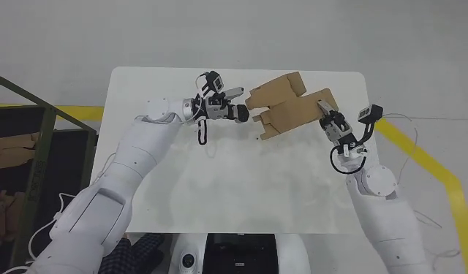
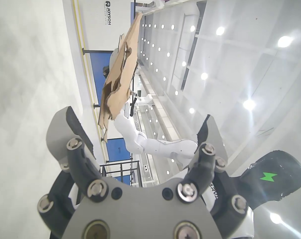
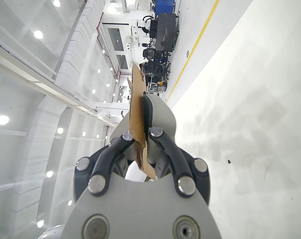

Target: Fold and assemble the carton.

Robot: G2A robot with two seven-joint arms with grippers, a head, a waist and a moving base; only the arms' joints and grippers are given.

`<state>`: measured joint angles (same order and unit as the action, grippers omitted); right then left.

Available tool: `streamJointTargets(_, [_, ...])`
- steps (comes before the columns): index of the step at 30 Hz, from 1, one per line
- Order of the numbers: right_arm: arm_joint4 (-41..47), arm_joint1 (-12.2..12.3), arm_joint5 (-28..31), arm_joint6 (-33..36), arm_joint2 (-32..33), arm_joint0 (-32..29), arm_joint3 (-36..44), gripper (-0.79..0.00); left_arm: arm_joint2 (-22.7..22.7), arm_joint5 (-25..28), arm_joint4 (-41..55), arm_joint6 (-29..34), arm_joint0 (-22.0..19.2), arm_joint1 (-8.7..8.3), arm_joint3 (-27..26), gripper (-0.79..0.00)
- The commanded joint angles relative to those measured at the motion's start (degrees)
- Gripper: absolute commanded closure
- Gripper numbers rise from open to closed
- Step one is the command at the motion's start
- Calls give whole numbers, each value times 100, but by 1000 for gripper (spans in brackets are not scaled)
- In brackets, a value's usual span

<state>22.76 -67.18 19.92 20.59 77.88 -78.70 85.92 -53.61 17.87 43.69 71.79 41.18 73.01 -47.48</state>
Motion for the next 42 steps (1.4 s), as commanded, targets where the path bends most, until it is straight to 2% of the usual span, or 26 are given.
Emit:
streamJointTargets(1, [-121, -6, -12, -91, -17, -58, 91, 0, 10, 4, -19, -20, -9, 16, 31, -785])
streamJointTargets(8, [-684, -23, -46, -514, -39, -322, 459, 0, -13, -15, 83, 30, -5, 68, 88, -785])
streamJointTargets(16, [-898, -52, -109, -730, -46, -399, 459, 0, -134, -13, 200, 18, -4, 93, 115, -785])
streamJointTargets(28, [-1086, -90, -216, -731, -94, -391, 440, 0, -270, 128, 230, 11, 7, 128, 50, -785])
streamJointTargets(42, [-1012, -136, -260, -725, -81, -368, 490, 0, -267, 327, -160, -140, -113, 181, 37, -785])
